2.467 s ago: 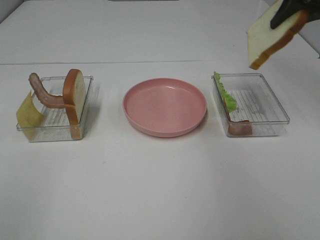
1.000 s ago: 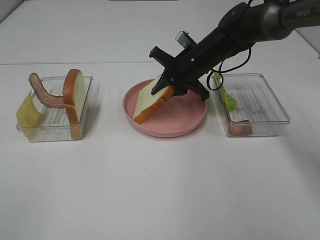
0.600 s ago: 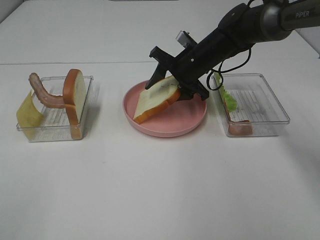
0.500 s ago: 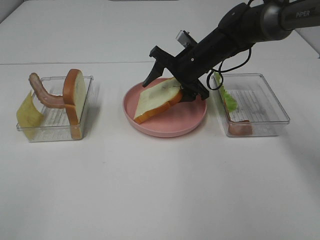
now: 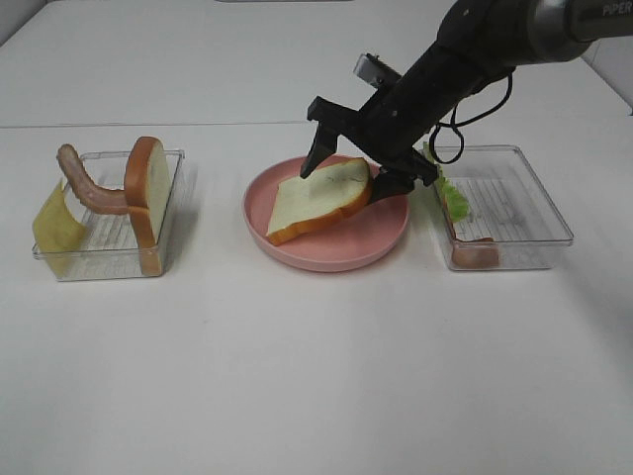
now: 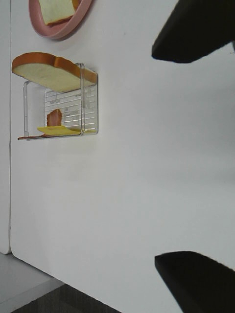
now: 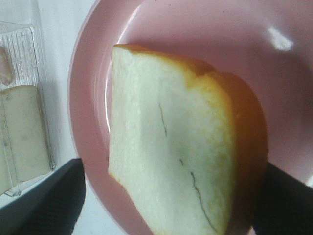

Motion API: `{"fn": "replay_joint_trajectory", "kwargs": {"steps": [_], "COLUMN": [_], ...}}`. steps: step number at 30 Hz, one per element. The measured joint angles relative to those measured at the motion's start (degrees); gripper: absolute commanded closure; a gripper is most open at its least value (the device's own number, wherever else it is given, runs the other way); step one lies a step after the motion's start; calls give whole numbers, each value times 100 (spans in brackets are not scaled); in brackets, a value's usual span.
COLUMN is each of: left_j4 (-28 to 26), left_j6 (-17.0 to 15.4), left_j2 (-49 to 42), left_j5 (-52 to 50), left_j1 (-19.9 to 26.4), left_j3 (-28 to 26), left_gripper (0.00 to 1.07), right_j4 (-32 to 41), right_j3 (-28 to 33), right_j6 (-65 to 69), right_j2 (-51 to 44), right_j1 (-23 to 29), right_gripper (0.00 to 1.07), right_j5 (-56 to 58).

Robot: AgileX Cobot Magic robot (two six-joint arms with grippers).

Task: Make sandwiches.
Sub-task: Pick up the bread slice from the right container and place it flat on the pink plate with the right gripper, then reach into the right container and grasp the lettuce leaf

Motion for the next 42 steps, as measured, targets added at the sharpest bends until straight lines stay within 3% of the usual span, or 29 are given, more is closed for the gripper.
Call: {"fn": "replay_joint_trajectory", "kwargs": {"steps": [14,22,31,42], "left_j4": [0,11,11,17], "left_j6": [0,0,0,0], "left_j2": [0,0,0,0], "left_j5": [0,0,0,0], "left_j1": [0,0,0,0], "left_j3": [0,0,0,0], "left_gripper": [6,6,6,6], "right_j4": [-642,-1610,-3077,-3323], "right_j3": [0,-57,-871,-1432], "right_j6": [80,355,968,1020], "right_j2": [-842,-1209,-1215,-584], "right_j1": [0,0,-52,-418], "right_gripper": [28,28,29,29], "right_j5": [252,378,1066,1621]}}
